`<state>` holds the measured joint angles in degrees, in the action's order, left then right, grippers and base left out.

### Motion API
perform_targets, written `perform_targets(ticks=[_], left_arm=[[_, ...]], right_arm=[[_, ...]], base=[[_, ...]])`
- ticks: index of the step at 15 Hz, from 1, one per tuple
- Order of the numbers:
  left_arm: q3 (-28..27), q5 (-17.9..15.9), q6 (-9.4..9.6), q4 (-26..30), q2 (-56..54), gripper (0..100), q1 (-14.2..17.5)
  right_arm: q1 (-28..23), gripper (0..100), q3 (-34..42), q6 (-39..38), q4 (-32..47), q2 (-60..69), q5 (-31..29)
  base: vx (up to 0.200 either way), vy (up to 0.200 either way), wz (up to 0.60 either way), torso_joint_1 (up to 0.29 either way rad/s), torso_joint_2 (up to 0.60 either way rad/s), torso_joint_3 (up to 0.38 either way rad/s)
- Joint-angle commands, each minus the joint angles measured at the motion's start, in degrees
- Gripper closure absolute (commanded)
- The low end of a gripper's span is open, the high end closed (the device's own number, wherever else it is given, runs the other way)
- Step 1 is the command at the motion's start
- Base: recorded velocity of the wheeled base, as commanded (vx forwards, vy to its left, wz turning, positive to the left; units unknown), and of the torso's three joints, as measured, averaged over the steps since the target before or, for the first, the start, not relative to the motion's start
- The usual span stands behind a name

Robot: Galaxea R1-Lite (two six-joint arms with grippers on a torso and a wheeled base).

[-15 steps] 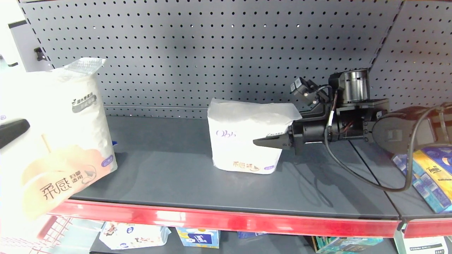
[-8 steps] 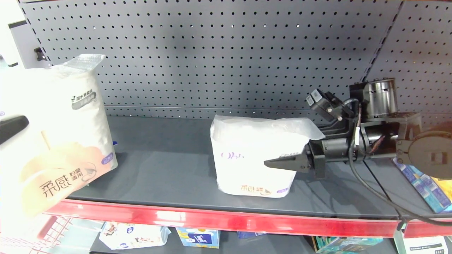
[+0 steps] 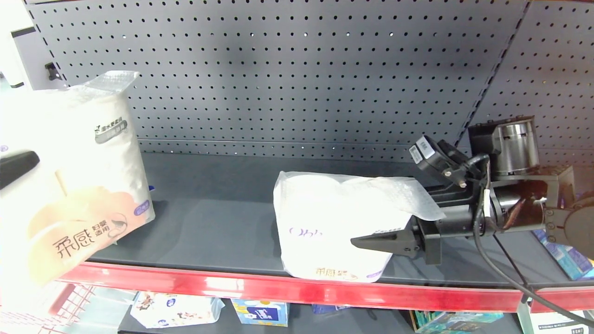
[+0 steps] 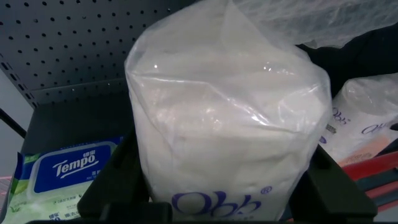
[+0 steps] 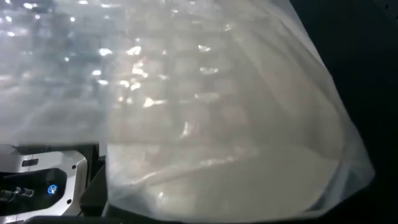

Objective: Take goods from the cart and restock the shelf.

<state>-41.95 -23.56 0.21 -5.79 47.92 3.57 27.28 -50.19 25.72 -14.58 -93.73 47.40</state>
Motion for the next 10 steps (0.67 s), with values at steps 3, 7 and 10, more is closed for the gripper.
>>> perform_targets(ticks=[3, 7, 10], left_arm=[[-0.15, 0.01, -0.03, -0.01, 0.24, 100, 0.03], [-0.15, -0.43, -0.03, -0.01, 0.24, 100, 0.03], [-0.15, -0.69, -0.03, -0.01, 0.24, 100, 0.03]], right_arm=[[1.11, 100, 1.85, -0.23, 0.25, 1.45, -1.96], [1.11, 100, 1.32, -0.32, 0.25, 0.92, -2.13], [1.11, 100, 1.23, 0.03, 0.08, 0.66, -3.36]], base=[[0.0, 0.0, 0.0, 0.0, 0.0, 0.0], [0.0, 0.0, 0.0, 0.0, 0.0, 0.0], [0.0, 0.0, 0.0, 0.0, 0.0, 0.0]])
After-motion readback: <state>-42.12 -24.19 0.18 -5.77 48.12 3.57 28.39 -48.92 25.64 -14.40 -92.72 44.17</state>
